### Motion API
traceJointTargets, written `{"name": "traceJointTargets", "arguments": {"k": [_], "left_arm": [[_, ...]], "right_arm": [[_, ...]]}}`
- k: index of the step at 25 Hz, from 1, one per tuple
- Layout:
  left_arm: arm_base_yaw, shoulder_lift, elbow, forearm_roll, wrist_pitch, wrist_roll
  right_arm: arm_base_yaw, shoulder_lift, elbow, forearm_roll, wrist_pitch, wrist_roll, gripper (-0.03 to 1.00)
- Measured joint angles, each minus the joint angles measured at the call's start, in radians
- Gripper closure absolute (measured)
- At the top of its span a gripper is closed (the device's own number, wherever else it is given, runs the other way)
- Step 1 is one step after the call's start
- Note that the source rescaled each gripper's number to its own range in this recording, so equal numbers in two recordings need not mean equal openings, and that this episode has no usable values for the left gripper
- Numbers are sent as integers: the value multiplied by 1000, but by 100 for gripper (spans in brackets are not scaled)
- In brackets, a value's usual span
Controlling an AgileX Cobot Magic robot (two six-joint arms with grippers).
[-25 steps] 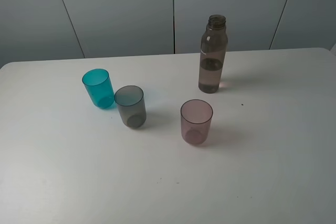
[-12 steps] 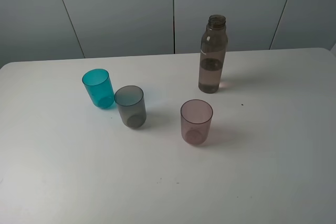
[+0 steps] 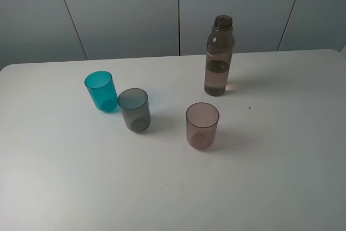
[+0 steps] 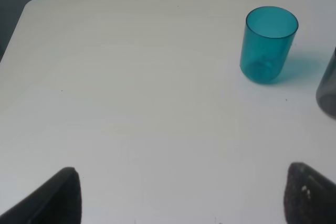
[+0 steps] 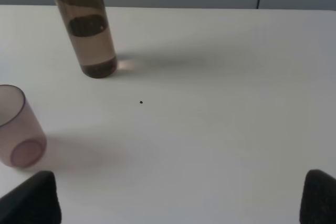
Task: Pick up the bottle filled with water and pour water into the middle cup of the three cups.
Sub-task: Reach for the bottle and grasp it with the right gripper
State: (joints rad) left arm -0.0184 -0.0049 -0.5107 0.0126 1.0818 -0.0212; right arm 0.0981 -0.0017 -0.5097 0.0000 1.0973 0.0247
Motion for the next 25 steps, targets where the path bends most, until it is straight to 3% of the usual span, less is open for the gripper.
{"name": "traceJointTargets", "arguments": {"k": [9, 15, 19, 25], "left_arm": [[0, 0, 0, 0, 0, 0], [0, 0, 0, 0, 0, 0], [0, 0, 0, 0, 0, 0], [0, 0, 0, 0, 0, 0]], "right_arm": [[0, 18, -7, 16, 0, 8, 0], [0, 219, -102, 11, -24, -17, 0], [0, 390, -144, 11, -105, -37, 0], [0, 632, -149, 23, -350, -40, 0]]}}
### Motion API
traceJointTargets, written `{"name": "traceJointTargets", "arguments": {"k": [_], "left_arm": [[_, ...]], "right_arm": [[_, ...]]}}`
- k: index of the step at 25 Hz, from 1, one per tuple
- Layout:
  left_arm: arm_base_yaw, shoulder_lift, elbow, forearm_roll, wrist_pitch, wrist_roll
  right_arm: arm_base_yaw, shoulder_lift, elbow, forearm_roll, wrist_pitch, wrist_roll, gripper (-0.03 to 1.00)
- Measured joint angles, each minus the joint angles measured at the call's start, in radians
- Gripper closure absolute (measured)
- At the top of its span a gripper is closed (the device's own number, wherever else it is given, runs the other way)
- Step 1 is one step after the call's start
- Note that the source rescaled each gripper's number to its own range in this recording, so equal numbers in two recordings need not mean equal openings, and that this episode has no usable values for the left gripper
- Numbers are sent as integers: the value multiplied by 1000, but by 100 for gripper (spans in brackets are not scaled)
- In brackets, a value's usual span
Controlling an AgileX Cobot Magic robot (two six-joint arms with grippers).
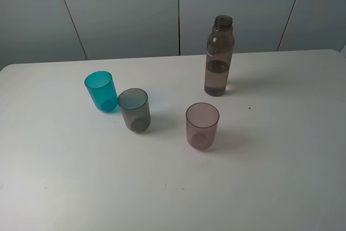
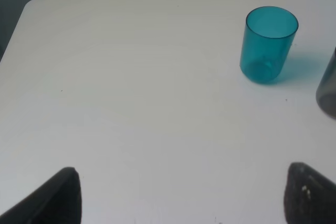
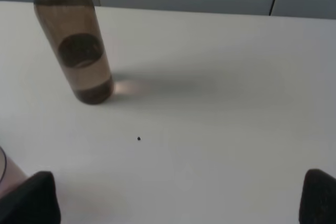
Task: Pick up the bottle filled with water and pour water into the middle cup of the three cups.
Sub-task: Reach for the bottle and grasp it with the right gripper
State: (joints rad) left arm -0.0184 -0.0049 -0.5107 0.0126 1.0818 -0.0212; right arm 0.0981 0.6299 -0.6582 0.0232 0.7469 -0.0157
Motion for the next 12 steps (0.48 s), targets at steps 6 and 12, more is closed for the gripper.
{"name": "traceJointTargets", "arguments": {"k": [6, 12], "left_arm": [[0, 0, 0, 0, 0, 0], [0, 0, 0, 0, 0, 0]], "right_arm": [[42, 211, -2, 43, -203, -2, 0], [125, 409, -2, 59, -326, -29, 0]]}}
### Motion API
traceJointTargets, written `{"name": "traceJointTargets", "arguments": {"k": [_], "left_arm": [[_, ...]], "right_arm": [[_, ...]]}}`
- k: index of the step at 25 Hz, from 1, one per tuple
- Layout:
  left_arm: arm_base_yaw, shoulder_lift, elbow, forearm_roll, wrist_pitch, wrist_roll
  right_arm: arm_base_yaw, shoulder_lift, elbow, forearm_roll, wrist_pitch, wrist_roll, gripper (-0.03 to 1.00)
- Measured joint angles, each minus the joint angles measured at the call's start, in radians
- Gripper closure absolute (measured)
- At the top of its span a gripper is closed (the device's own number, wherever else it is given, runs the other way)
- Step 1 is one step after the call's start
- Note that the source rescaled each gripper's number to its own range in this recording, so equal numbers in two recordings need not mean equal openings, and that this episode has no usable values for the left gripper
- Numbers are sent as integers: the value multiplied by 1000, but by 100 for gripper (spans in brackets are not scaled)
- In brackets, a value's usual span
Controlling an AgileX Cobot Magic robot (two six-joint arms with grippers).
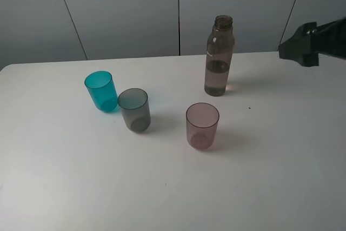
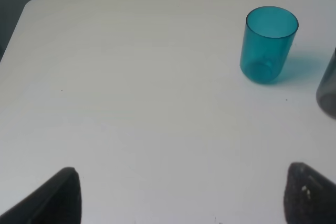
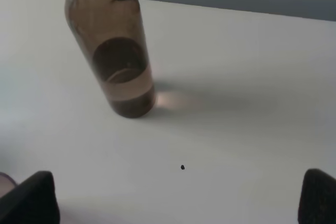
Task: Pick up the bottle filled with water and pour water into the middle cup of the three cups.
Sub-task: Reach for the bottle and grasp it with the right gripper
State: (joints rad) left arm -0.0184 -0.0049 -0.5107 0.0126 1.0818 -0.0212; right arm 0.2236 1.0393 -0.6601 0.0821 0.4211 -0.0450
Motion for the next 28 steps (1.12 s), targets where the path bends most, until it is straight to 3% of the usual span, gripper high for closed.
{"name": "traceJointTargets", "arguments": {"k": [6, 11, 15, 20, 28], "left_arm": [[0, 0, 0, 0, 0, 0], [0, 0, 0, 0, 0, 0], [0, 0, 0, 0, 0, 0], [0, 0, 0, 0, 0, 2], [0, 0, 0, 0, 0, 4]], "right_arm": [[5, 208, 0, 114, -124, -79, 0], [6, 338, 0, 107, -189, -96, 0], [10, 399, 0, -43, -277, -30, 0], [13, 466, 50, -292, -501, 205, 0], [13, 592, 63, -376, -649, 234, 0]]}}
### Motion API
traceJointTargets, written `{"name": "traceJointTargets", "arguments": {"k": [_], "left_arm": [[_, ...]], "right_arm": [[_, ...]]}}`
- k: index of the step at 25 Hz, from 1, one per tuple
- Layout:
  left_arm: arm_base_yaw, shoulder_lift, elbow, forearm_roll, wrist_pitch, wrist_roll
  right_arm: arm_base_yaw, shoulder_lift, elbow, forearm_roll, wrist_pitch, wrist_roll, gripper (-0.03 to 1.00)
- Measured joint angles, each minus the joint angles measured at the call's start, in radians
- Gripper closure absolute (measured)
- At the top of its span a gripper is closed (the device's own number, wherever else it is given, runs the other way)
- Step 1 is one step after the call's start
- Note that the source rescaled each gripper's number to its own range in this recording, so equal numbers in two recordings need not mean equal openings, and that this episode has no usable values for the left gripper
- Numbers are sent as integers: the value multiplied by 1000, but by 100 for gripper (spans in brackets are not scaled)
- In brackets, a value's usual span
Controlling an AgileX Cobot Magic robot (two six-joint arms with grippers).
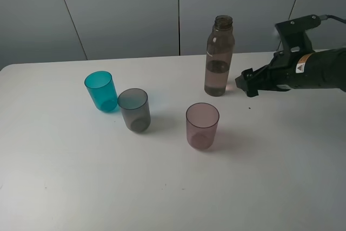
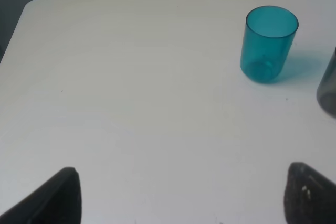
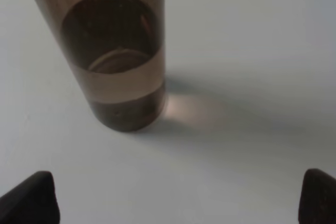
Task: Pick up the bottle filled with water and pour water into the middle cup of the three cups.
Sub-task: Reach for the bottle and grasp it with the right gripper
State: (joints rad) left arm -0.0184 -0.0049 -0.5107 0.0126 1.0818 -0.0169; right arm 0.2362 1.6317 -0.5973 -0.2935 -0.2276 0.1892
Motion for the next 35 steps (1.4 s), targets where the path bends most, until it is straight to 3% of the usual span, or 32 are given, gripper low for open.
{"name": "traceJointTargets", "arguments": {"k": [5, 16, 24, 35], "left_arm": [[0, 0, 0, 0, 0, 0], [0, 0, 0, 0, 0, 0], [0, 0, 0, 0, 0, 0], [0, 0, 0, 0, 0, 0]], "right_arm": [[0, 89, 3, -59, -152, -4, 0], [0, 234, 3, -64, -464, -10, 0], [0, 306, 3, -64, -544, -30, 0], [0, 365, -47, -62, -576, -55, 0]]}}
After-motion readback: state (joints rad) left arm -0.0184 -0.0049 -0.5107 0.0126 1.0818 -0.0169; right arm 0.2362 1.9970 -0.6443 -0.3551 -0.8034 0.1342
